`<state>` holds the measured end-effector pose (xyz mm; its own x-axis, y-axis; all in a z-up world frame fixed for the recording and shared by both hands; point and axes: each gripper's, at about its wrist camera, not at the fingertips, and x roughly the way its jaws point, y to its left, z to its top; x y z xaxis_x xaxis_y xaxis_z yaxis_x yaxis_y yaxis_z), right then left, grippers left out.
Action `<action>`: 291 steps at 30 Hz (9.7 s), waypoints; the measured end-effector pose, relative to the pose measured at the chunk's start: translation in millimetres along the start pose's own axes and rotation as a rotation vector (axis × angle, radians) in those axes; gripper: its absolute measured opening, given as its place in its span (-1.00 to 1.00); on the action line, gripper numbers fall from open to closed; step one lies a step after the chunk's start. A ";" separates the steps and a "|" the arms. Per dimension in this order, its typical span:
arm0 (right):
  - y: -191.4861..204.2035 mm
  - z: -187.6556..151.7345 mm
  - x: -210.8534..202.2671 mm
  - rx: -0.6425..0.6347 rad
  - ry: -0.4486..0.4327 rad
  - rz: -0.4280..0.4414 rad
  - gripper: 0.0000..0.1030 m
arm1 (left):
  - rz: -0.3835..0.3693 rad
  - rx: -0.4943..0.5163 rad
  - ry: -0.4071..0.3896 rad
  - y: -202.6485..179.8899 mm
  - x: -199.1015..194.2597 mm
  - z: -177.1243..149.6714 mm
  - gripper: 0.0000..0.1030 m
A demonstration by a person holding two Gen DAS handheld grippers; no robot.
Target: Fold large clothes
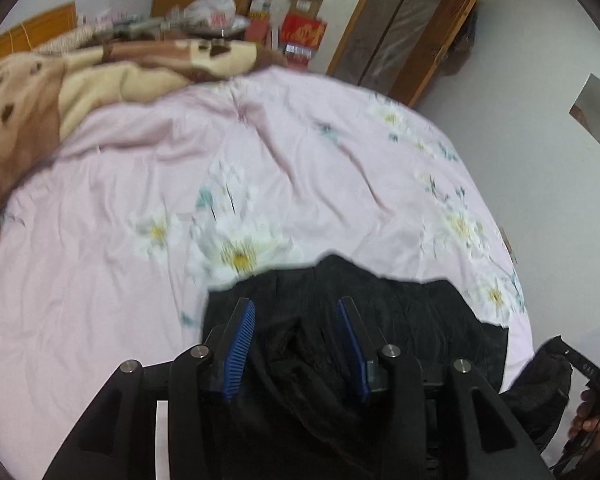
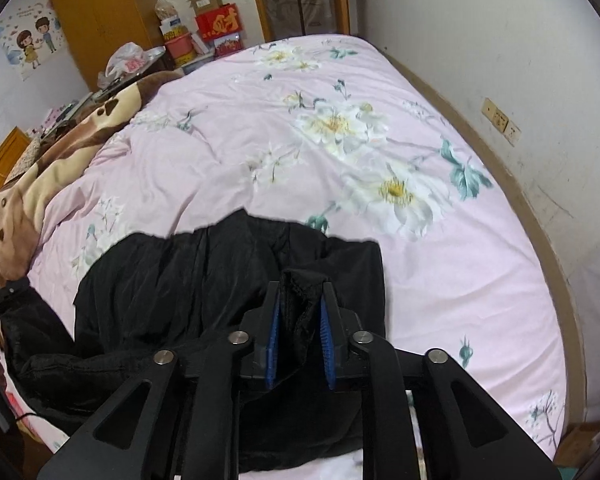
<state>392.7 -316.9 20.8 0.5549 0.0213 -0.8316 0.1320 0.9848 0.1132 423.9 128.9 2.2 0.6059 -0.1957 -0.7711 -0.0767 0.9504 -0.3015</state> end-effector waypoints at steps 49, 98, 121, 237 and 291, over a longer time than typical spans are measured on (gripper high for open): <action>-51.8 -0.9 41.7 -0.035 -0.179 0.217 -0.78 | -0.144 0.069 -0.038 26.4 54.1 -7.8 -0.61; 85.1 -78.7 161.7 -0.255 0.071 0.035 0.31 | 0.071 0.230 0.139 -82.8 169.9 -100.5 0.19; -1.4 -78.6 139.2 -0.209 0.078 -0.073 0.29 | 0.139 0.185 0.142 -9.1 154.2 -99.2 0.18; -72.4 -43.6 191.8 -0.014 0.322 0.483 0.86 | -0.207 0.072 0.452 61.8 210.7 -58.9 1.00; 27.7 -57.3 95.3 -0.252 0.072 0.069 -0.63 | 0.114 0.145 0.268 -26.9 96.2 -85.1 -0.35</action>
<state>402.2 -277.7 -86.5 0.4943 0.0932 -0.8643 -0.1175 0.9923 0.0397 416.9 63.9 -111.6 0.3687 -0.1244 -0.9212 -0.0066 0.9906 -0.1364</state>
